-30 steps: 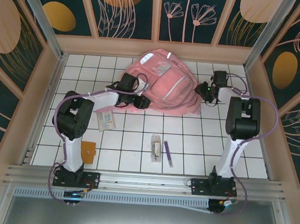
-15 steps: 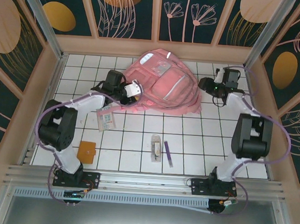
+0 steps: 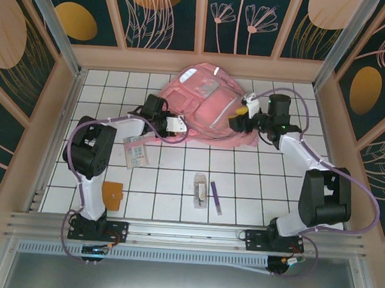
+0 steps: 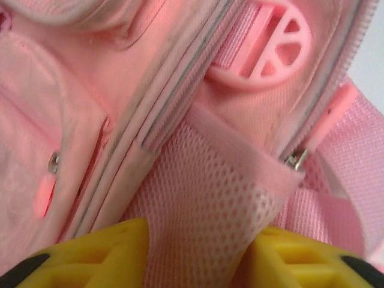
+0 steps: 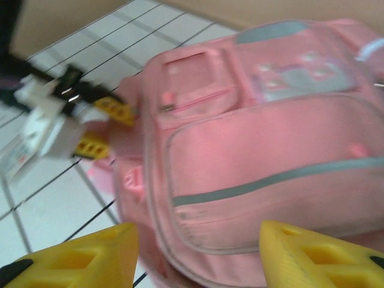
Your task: Pack the student bag
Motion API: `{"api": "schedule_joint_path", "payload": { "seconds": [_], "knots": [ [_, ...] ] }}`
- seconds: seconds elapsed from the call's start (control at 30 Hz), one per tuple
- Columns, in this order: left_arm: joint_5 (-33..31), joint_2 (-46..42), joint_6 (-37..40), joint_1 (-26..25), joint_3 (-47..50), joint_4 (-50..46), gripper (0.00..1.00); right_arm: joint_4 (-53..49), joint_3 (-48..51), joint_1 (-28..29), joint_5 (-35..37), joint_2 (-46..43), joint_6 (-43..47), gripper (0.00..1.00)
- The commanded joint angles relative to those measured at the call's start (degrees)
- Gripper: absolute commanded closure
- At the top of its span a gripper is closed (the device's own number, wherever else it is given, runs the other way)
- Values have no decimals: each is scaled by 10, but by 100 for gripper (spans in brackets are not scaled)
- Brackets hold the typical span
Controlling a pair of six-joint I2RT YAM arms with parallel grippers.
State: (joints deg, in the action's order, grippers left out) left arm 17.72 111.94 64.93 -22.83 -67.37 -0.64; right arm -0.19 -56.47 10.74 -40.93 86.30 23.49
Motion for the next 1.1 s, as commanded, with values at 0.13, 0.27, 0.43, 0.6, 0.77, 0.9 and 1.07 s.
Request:
{"api": "schedule_joint_path", "payload": {
  "seconds": [0.13,0.27,0.43,0.6,0.77,0.9,1.07],
  "knots": [
    [76,-21,-79,-10,-17,-26,100,113,86,66,-50,-38,84,44],
    [97,-60,-179,-10,-8,-11,100,316,196,136,-14,-74,-13,49],
    [119,-56,-296,-10,-81,-96,100,393,233,221,57,-54,-40,56],
    [188,-69,-318,-9,-81,-111,100,512,261,267,217,12,-9,51],
    [231,-80,-331,-9,-59,-90,100,635,261,278,332,94,-16,58],
    [242,-85,-341,-9,-62,-101,100,637,232,281,362,136,-20,63],
    [254,-99,-327,-9,-54,-106,100,589,190,292,397,159,-13,67]
  ]
}}
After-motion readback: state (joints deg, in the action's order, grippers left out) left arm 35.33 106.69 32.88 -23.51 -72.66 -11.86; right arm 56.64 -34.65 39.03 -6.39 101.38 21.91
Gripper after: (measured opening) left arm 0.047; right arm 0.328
